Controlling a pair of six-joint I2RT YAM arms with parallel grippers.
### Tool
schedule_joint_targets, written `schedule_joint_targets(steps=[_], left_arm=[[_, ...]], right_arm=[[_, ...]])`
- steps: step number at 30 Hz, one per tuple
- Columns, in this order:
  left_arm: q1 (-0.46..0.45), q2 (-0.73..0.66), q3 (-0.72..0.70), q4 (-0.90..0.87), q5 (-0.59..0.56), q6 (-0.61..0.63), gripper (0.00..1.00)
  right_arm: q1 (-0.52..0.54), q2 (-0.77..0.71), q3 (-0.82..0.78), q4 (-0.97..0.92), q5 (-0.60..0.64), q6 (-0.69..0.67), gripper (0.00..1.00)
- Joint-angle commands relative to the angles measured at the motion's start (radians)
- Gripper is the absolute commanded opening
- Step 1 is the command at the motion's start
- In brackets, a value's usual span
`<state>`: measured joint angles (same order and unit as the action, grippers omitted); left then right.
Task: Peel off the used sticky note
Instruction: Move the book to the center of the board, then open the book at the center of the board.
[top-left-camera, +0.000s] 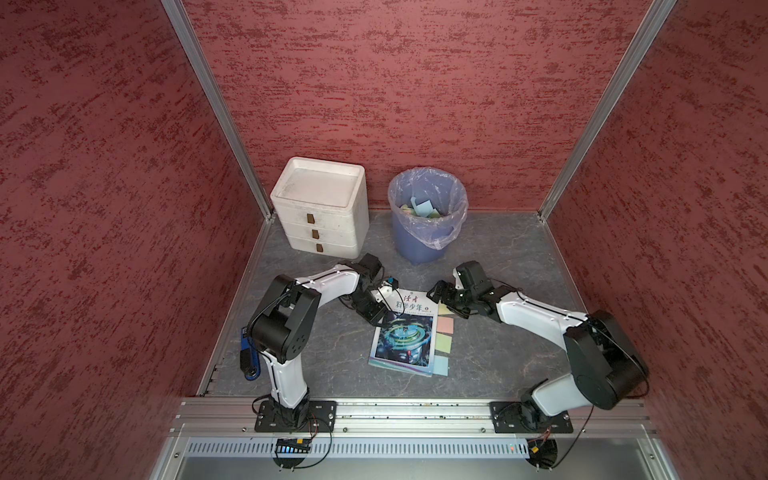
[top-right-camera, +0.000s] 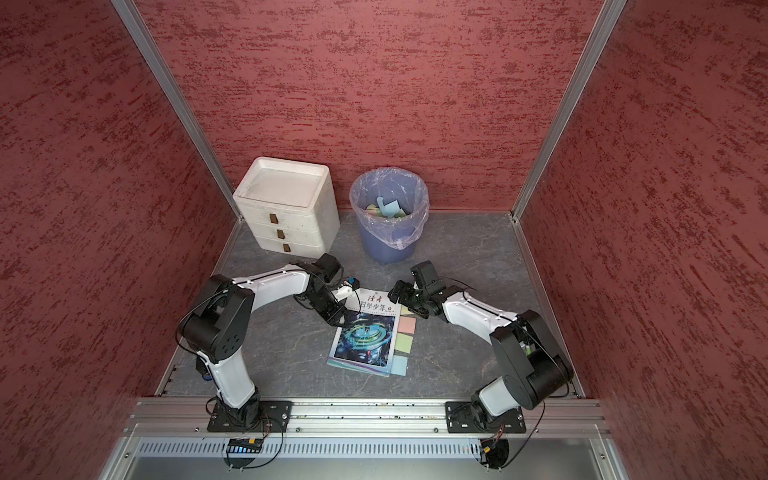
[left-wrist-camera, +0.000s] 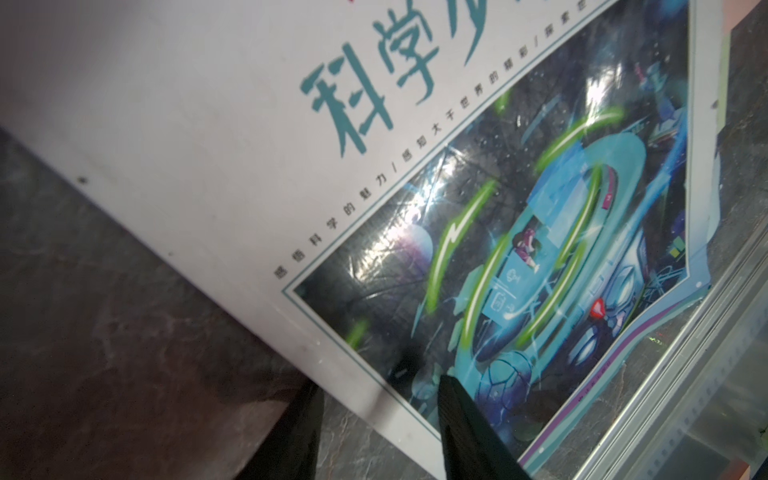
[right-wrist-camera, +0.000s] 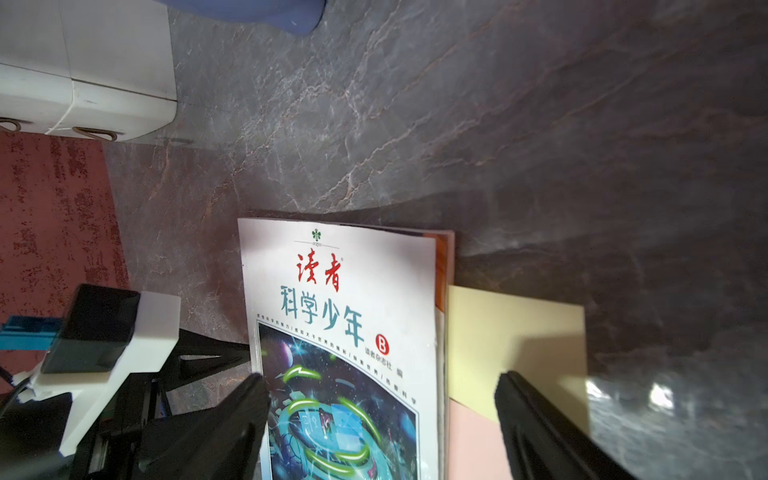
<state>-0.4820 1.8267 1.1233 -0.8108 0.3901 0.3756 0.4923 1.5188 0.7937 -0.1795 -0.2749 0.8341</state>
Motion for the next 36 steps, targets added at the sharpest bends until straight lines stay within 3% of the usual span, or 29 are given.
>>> schedule_joint_targets(steps=[1,8,12,27,31,36], left_arm=[[-0.002,0.014,-0.013,0.006,-0.044,0.020,0.46],[-0.003,0.021,-0.021,0.014,-0.056,0.034,0.42],[-0.003,0.026,-0.018,0.019,-0.053,0.045,0.35],[0.000,0.007,-0.019,0.031,-0.053,0.064,0.27],[0.030,-0.013,-0.014,0.018,0.017,0.068,0.24],[0.134,-0.056,0.017,-0.028,0.154,0.065,0.22]], right_arm=[[-0.005,0.042,0.026,0.047,-0.058,-0.011,0.89],[0.009,0.108,0.032,0.109,-0.103,0.004,0.86],[0.029,0.119,0.035,0.124,-0.116,0.003,0.85],[0.093,0.069,0.083,0.063,-0.128,-0.033,0.83],[0.125,0.062,0.101,0.062,-0.155,-0.029,0.82],[0.188,0.021,0.117,0.069,-0.167,-0.011,0.84]])
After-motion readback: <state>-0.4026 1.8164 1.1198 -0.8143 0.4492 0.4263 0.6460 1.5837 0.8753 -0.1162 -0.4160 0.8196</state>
